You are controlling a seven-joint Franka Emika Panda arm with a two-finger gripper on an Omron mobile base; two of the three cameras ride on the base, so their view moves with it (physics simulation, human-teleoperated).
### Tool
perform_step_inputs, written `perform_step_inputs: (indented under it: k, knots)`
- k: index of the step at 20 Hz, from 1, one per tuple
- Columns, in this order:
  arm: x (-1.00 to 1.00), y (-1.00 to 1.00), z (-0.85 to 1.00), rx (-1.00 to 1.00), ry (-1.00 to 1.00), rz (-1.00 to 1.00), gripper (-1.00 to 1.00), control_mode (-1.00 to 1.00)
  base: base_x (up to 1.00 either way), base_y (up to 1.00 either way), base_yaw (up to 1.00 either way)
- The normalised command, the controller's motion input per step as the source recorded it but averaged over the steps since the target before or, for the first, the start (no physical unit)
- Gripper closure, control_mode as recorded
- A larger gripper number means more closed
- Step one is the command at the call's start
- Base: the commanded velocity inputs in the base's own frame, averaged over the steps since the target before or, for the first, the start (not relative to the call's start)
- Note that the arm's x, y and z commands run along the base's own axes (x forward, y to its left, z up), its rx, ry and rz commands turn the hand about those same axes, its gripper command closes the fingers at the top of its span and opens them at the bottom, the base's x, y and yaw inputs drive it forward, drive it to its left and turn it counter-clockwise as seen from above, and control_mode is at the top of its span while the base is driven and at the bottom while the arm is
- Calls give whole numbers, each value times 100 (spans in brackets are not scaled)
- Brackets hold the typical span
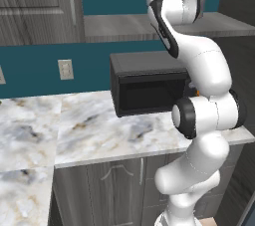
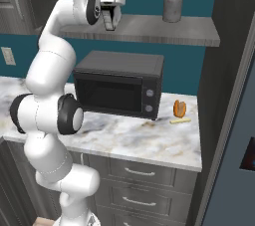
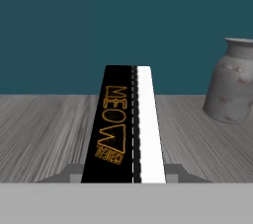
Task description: Pick the boxed food and cereal from the counter and place them in the cabinets closest to them.
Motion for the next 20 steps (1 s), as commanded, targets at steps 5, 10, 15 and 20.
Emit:
perform_step_inputs:
  k: [5,10,15,20]
  knots:
    - [23,0,-1,0,0,0,100,-100,0,0,0]
    - [20,0,-3,0,-1,0,100,-100,0,0,0]
    - [7,0,-1,0,-1,0,-100,-100,0,0,0]
    - [0,0,0,0,0,0,-100,-100,0,0,0]
